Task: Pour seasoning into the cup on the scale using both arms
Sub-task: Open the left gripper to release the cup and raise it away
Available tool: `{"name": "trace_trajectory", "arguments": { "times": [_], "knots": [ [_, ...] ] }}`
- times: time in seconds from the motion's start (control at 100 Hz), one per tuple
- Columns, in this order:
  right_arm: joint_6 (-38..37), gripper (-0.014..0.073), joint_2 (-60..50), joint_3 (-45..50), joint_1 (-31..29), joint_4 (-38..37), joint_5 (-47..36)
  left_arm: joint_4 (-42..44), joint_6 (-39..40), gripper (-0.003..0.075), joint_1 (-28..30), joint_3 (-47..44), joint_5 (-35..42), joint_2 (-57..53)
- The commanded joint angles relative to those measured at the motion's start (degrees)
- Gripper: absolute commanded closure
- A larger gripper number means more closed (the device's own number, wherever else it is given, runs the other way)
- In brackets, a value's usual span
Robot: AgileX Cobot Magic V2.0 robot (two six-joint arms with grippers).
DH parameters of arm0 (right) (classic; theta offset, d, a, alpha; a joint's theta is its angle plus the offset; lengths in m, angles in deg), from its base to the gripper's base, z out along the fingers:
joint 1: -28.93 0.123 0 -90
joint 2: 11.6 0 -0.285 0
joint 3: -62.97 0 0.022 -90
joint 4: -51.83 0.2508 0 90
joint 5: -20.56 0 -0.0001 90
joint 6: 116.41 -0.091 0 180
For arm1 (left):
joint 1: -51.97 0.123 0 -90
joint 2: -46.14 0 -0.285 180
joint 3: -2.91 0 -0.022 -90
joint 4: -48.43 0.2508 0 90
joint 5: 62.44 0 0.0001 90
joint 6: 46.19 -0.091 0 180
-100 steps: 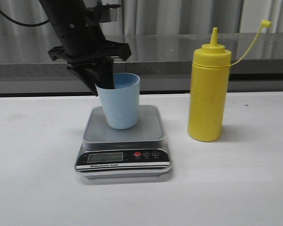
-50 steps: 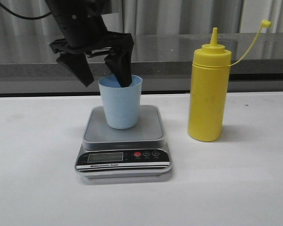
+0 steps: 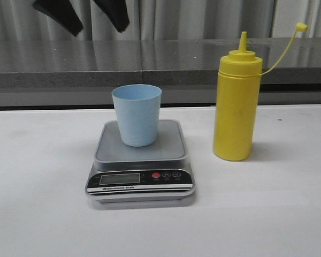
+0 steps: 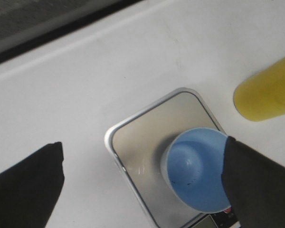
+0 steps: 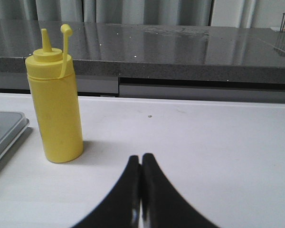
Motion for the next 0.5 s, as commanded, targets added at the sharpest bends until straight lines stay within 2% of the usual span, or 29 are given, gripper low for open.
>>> {"name": "trace_trajectory", "arguments": {
  "times": [0.0,0.22,0.49],
  "knots": [
    [0.24,0.0662,-1.13,-1.2,-0.38,-0.04,-4.73,-0.9,0.74,0.0082,2.38,0.09,3.77,-5.96],
    [0.24,0.0662,-1.13,-1.2,-0.38,-0.04,-4.73,-0.9,0.74,0.0082,9.17,-11.14,9.09,-16.29],
    [0.24,0.0662,-1.13,-1.2,-0.38,-0.04,-4.73,-0.9,0.74,0.0081,14.78,-32.52,23.41,-34.45]
  ]
}}
